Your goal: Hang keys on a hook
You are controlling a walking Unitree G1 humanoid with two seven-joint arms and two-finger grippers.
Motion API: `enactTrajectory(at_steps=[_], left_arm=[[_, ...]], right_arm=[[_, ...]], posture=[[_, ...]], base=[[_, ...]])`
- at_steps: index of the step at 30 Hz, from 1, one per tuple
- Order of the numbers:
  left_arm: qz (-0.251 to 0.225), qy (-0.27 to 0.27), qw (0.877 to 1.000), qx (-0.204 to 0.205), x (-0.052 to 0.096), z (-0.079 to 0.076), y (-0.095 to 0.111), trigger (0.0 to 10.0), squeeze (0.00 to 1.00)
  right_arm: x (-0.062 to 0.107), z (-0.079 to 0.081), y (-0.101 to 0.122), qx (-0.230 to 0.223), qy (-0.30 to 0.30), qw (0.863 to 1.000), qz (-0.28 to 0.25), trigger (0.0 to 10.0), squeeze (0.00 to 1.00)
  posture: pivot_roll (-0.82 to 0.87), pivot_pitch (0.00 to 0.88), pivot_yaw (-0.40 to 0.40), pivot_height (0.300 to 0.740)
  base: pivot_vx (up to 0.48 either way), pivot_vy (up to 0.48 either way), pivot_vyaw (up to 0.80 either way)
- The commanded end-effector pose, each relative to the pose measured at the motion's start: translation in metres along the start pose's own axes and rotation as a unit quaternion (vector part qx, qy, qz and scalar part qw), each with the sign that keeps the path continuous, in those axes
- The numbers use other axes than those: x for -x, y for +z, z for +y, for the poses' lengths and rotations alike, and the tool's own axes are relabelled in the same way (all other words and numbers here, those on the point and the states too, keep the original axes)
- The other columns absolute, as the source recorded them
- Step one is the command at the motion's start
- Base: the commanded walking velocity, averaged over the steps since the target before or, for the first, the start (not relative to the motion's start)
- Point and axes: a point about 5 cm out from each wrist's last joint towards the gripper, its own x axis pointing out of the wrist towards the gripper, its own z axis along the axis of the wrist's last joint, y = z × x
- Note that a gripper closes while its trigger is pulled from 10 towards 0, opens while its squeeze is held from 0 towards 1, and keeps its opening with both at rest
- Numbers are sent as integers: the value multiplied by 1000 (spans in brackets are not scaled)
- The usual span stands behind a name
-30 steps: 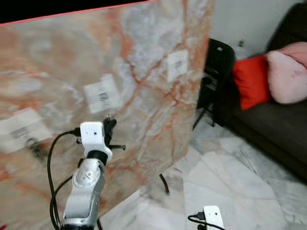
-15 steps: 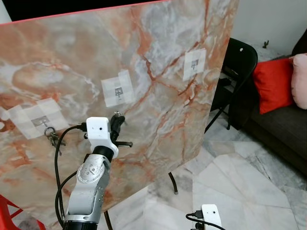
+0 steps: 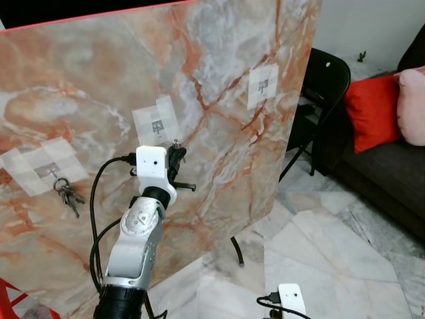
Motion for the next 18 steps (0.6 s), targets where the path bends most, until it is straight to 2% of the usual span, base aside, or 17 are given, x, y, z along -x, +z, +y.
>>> enactTrajectory(at_steps=[1,4,6,13,18], left_arm=[[-3,12,1000,-9,-4,2,3,10000,0],[-2,18,1000,-20,-4,3,3,10000,0],[-1,24,999,-41,-6,4,2,10000,0],[-4,28,998,-48,-9,4,4,10000,0],[-7,9,998,-60,-12,0,5,10000,0]], right_arm=[[0,1,-1,-4,-1,1000,4,10000,0],[0,1,-1,-3,-1,1000,5,10000,0],[0,1,-1,-3,-1,1000,4,10000,0],[0,1,-1,-4,-1,1000,4,10000,0],[0,2,0,-3,0,1000,4,10000,0]], posture=[[15,0,-11,740],[15,0,-11,740],[13,0,-10,740],[14,0,-11,740],[16,0,-12,740]], base=[[0,0,0],[0,0,0],[0,0,0],[0,0,0],[0,0,0]])
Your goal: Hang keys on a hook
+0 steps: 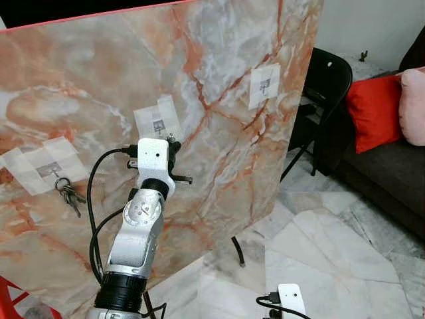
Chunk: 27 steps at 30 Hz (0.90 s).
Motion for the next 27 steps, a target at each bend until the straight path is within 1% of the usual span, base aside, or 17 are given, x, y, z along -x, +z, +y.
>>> enactTrajectory(at_steps=[1,4,5,6,12,17,24,27], left_arm=[[-8,-5,1000,-10,-5,-3,4,10000,0],[-10,0,1000,-10,-7,-2,5,10000,0],[-12,13,1000,-11,-9,1,7,10000,0],[-13,16,1000,-11,-10,2,8,10000,0],[-11,20,1000,-14,-9,3,8,10000,0],[2,42,999,-14,-7,11,2,10000,0],[3,53,999,-12,-11,16,2,10000,0],[10,60,998,3,-10,18,1,10000,0]], right_arm=[[0,1,0,-3,-1,1000,4,10000,0],[0,1,0,-3,-1,1000,4,10000,0],[0,1,0,-3,-1,1000,4,10000,0],[0,1,0,-4,-1,1000,4,10000,0],[0,1,0,-4,-1,1000,4,10000,0],[0,1,0,-3,-1,1000,4,10000,0],[0,1,0,-3,-1,1000,4,10000,0],[0,1,0,-3,-1,1000,4,10000,0]], posture=[[13,0,-11,740],[12,0,-11,740],[11,0,-11,740],[11,0,-11,740],[15,0,-12,740],[16,0,-13,740],[14,0,-13,740],[14,0,-13,740]], base=[[0,0,0],[0,0,0],[0,0,0],[0,0,0],[0,0,0],[0,0,0],[0,0,0],[0,0,0]])
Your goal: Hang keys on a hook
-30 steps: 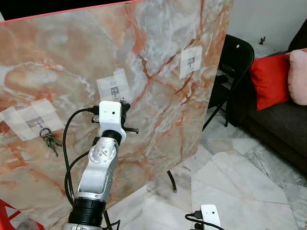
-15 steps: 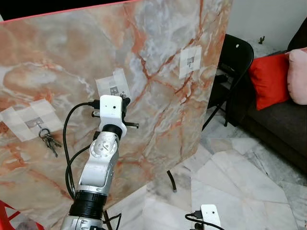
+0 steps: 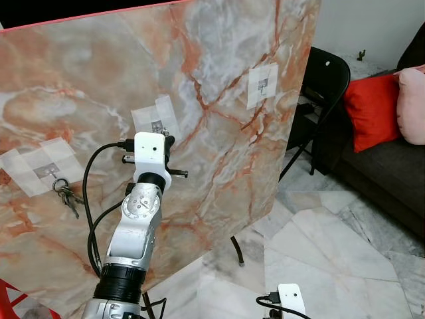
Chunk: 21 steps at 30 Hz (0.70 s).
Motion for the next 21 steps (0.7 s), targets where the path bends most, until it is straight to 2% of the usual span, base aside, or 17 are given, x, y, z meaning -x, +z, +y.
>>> enactTrajectory(at_steps=[1,21], left_arm=[[18,22,1000,15,-1,9,-4,10000,0],[62,52,991,108,9,19,-19,10000,0]], right_arm=[[0,1,0,-4,0,1000,4,10000,0],[0,1,-1,-3,2,1000,6,10000,0]], posture=[[15,0,-13,740],[18,0,-15,740]], base=[[0,0,0],[0,0,0]])
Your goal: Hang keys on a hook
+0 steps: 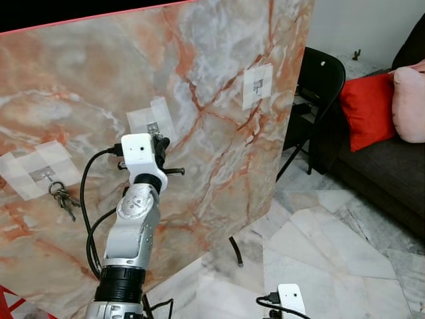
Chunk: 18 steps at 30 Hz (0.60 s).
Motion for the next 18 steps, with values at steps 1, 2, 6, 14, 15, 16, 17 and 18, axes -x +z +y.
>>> enactTrajectory(at_steps=[1,2,6,14,15,16,17,18], left_arm=[[40,32,999,12,6,14,-15,10000,0],[42,32,999,13,9,14,-17,10000,0],[47,32,998,14,14,15,-19,10000,0],[59,26,998,2,26,17,-23,10000,0],[60,23,998,-5,27,17,-24,10000,0],[61,20,998,-13,28,17,-24,10000,0],[62,16,998,-20,28,16,-24,10000,0],[63,12,998,-23,29,15,-26,10000,0]], right_arm=[[0,1,0,-3,1,1000,4,10000,0],[0,1,0,-3,1,1000,4,10000,0],[0,1,0,-3,1,1000,4,10000,0],[0,1,0,-2,1,1000,4,10000,0],[0,1,0,-2,1,1000,4,10000,0],[0,1,0,-2,1,1000,4,10000,0],[0,0,0,-2,1,1000,4,10000,0],[0,0,0,-2,1,1000,4,10000,0]], posture=[[18,0,-15,740],[17,0,-15,740],[17,0,-15,740],[18,0,-16,740],[18,0,-17,740],[18,0,-17,740],[19,0,-17,740],[21,0,-17,740]], base=[[0,0,0],[0,0,0],[0,0,0],[0,0,0],[0,0,0],[0,0,0],[0,0,0],[0,0,0]])
